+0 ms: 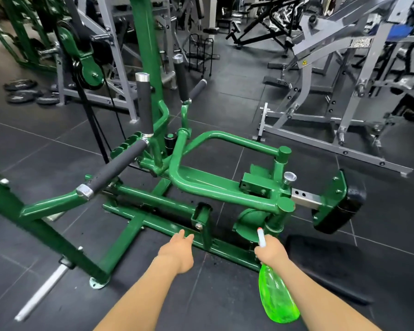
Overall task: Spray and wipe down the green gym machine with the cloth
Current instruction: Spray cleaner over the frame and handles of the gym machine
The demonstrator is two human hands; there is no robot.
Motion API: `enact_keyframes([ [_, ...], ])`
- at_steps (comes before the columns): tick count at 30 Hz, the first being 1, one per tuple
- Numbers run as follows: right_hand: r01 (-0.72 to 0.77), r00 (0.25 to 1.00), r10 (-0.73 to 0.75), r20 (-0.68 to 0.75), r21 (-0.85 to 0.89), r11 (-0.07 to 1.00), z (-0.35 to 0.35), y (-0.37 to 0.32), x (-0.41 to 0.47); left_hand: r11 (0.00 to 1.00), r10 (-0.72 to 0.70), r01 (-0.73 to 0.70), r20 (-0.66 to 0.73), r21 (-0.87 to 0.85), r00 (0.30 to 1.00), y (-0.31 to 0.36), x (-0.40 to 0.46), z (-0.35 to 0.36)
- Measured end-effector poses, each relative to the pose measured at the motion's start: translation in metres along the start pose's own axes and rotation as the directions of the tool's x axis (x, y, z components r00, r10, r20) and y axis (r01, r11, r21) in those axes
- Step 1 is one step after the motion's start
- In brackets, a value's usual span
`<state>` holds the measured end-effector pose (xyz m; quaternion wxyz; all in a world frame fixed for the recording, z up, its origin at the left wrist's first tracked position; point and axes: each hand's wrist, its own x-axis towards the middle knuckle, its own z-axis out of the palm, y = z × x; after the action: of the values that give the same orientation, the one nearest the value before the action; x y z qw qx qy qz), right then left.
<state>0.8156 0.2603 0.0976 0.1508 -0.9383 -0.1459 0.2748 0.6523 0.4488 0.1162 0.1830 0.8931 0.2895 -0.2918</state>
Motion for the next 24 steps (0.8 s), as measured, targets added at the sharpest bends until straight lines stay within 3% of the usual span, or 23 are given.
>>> enact_keyframes([
  [5, -0.013, 1.000, 0.014, 0.013, -0.081, 0.997, -0.008, 0.004, 0.003, 0.999, -0.034, 0.033, -0.040, -0.007, 0.999, 0.003, -0.005, -0.007],
  [9, 0.053, 0.994, -0.042, 0.098, -0.113, 0.992, -0.015, -0.001, 0.004, 0.995, -0.036, 0.052, -0.191, 0.083, 0.981, -0.002, -0.019, -0.025],
  [12, 0.204, 0.973, -0.189, 0.133, -0.109, 0.973, -0.015, -0.018, 0.003, 0.980, -0.008, 0.088, -0.403, 0.180, 0.915, -0.015, -0.035, -0.045],
  [16, 0.465, 0.873, -0.443, 0.203, -0.073, 0.883, -0.019, -0.069, -0.010, 0.951, -0.009, 0.211, -0.659, 0.228, 0.752, -0.038, -0.058, -0.074],
  [21, 0.644, 0.733, -0.653, 0.189, 0.112, 0.756, -0.032, -0.143, -0.046, 0.867, -0.262, 0.487, -0.736, 0.105, 0.625, -0.070, -0.080, -0.098],
  [24, 0.684, 0.671, -0.720, 0.177, 0.228, 0.693, -0.035, -0.181, -0.068, 0.834, -0.439, 0.550, -0.664, -0.050, 0.605, -0.091, -0.086, -0.103],
])
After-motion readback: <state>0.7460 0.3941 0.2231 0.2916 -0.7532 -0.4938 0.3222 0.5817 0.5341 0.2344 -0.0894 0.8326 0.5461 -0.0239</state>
